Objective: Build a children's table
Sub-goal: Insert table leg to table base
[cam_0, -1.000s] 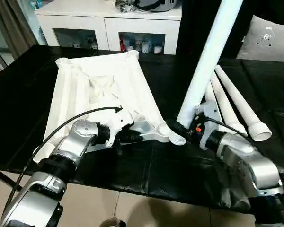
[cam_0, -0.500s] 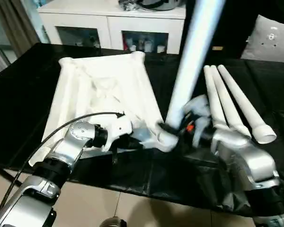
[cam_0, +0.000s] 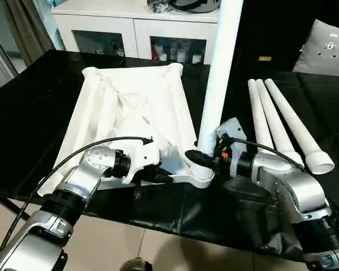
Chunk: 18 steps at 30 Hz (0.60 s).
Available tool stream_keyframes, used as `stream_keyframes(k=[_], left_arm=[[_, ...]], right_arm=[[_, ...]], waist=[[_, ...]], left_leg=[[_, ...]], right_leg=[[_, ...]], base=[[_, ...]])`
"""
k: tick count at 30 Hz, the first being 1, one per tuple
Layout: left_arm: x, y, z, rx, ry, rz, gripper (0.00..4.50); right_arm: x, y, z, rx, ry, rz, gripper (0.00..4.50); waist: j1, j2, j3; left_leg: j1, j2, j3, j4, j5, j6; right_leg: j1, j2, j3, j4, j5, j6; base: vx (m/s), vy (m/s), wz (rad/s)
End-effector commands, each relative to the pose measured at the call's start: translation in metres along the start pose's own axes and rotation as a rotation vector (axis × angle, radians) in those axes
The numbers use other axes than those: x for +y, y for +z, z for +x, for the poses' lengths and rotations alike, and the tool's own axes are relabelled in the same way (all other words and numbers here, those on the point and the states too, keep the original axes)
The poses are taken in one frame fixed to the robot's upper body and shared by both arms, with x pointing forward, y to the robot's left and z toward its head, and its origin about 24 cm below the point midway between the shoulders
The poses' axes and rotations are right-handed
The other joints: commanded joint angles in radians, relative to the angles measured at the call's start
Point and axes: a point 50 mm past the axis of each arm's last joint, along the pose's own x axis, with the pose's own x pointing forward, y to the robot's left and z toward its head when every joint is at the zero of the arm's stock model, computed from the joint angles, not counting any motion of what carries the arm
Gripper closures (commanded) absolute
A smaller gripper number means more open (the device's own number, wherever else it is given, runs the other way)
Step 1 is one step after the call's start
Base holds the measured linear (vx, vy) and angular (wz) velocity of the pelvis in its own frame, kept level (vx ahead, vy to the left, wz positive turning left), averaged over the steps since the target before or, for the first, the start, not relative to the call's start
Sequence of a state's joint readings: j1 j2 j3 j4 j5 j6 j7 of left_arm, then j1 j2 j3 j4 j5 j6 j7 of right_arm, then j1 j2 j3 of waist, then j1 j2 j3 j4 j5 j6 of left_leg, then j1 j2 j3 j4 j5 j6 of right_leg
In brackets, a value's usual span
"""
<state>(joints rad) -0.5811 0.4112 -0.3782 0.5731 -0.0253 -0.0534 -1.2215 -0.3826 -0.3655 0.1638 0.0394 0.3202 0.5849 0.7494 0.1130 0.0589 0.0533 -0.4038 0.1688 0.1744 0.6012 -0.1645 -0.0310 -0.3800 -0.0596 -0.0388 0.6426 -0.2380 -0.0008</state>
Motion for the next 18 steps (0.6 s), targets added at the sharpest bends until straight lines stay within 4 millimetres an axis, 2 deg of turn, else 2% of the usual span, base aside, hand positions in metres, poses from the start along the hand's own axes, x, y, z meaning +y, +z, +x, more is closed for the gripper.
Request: stream_keyframes(k=[1,4,5,10,11,12,16,17,18], left_arm=[[-0.002,0.017,0.003,-0.044,-0.050,0.091,4.50],[0.004,0.018,0.004,-0.028,0.001,0.116,4.50],[0.004,0.018,0.004,-0.028,0.001,0.116,4.50],[0.009,0.017,0.002,-0.023,0.057,0.119,4.50],[0.010,0.017,0.001,-0.026,0.061,0.116,4.50],[0.010,0.017,0.001,-0.025,0.066,0.113,4.50],[0.010,0.014,-0.002,-0.029,0.091,0.102,4.50],[0.010,0.015,-0.002,-0.041,0.101,0.093,4.50],[0.010,0.015,-0.002,-0.044,0.104,0.090,4.50]], right_arm=[[-0.001,-0.011,0.002,0.061,0.000,0.024,2.57],[0.000,-0.016,0.002,0.071,0.015,0.038,2.57],[0.000,-0.016,0.002,0.071,0.015,0.038,2.57],[-0.002,-0.023,0.003,0.070,0.011,0.072,2.57],[-0.002,-0.024,0.003,0.066,0.010,0.077,2.57],[-0.003,-0.025,0.002,0.057,0.003,0.086,2.57],[-0.005,-0.033,0.001,0.009,-0.015,0.140,2.57],[-0.005,-0.035,0.000,-0.013,-0.021,0.152,2.57],[-0.005,-0.035,0.000,-0.020,-0.023,0.155,2.57]], waist=[[-0.005,-0.003,-0.070],[-0.003,-0.004,-0.071],[-0.003,-0.012,-0.070],[-0.001,-0.006,-0.067],[-0.002,-0.008,-0.066],[-0.001,-0.003,-0.066],[-0.001,-0.005,-0.066],[-0.001,0.002,-0.067],[-0.001,0.000,-0.067]], left_leg=[[0.034,0.063,-0.023,-0.071,-0.203,-0.013],[0.033,0.063,-0.023,-0.069,-0.190,-0.008],[0.032,0.064,-0.023,-0.069,-0.188,-0.003],[0.035,0.065,-0.023,-0.073,-0.226,-0.017],[0.035,0.065,-0.023,-0.074,-0.242,-0.023],[0.036,0.064,-0.024,-0.074,-0.242,-0.025],[0.035,0.065,-0.024,-0.075,-0.253,-0.027],[0.034,0.065,-0.027,-0.076,-0.256,-0.029],[0.034,0.066,-0.026,-0.077,-0.256,-0.028]], right_leg=[[0.032,-0.090,0.045,-0.077,-0.038,-0.229],[0.033,-0.090,0.045,-0.076,-0.019,-0.231],[0.034,-0.091,0.045,-0.076,-0.024,-0.231],[0.029,-0.093,0.047,-0.083,-0.104,-0.220],[0.028,-0.094,0.047,-0.086,-0.125,-0.218],[0.028,-0.094,0.047,-0.085,-0.125,-0.217],[0.028,-0.095,0.048,-0.087,-0.128,-0.217],[0.028,-0.094,0.046,-0.085,-0.117,-0.219],[0.028,-0.094,0.046,-0.086,-0.110,-0.220]], base=[[0.000,0.000,0.00],[0.000,0.000,0.00],[0.000,0.000,0.00],[0.000,0.000,0.00],[0.000,0.000,0.00],[0.000,0.000,0.00],[0.000,0.000,0.00],[0.000,0.000,0.00],[0.000,0.000,0.00]])
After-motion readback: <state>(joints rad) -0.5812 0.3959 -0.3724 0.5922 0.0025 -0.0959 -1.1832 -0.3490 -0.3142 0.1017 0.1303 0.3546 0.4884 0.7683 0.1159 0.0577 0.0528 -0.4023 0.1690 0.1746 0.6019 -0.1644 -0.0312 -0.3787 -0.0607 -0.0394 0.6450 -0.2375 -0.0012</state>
